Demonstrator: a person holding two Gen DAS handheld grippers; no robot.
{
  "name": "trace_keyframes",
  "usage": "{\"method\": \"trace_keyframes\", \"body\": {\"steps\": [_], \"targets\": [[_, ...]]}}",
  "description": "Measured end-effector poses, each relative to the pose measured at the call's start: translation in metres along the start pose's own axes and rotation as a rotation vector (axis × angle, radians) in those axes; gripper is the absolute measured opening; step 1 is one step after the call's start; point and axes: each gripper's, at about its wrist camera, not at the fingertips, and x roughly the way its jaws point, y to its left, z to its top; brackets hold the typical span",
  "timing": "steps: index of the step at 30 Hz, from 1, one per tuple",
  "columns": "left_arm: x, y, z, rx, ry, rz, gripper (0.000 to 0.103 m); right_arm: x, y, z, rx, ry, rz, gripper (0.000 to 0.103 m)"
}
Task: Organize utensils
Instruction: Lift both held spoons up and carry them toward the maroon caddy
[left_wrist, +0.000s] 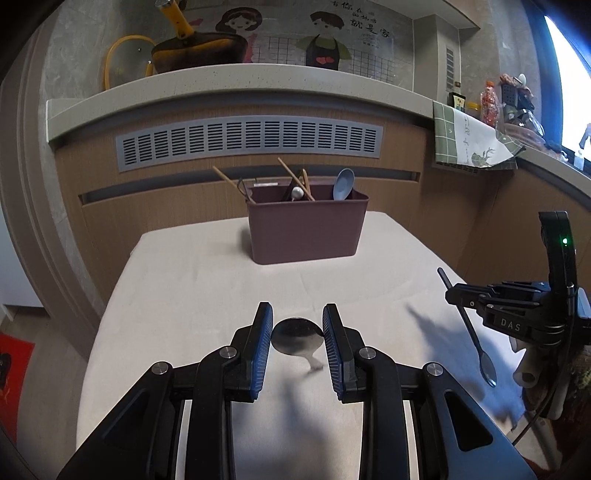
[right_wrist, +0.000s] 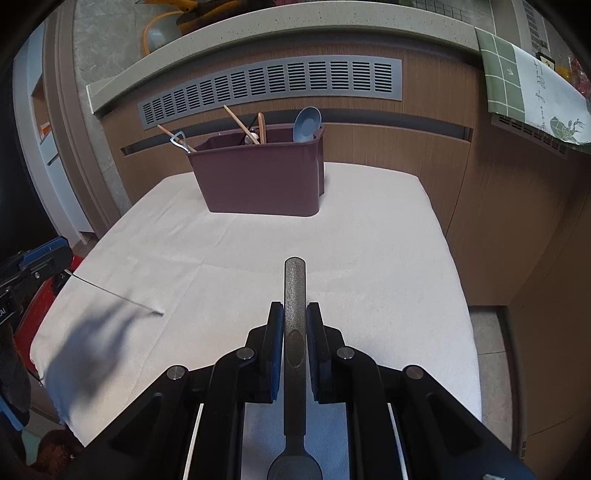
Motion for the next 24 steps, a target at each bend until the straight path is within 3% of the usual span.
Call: {"method": "trace_keyframes", "body": {"steps": [24], "targets": [[-0.0041, 0.0061, 0.0093, -0.007, -0.01, 0.016, 0.026, 0.0024, -0.0013, 0.0043, 0.012, 0.011, -0.006, 0.011]]}}
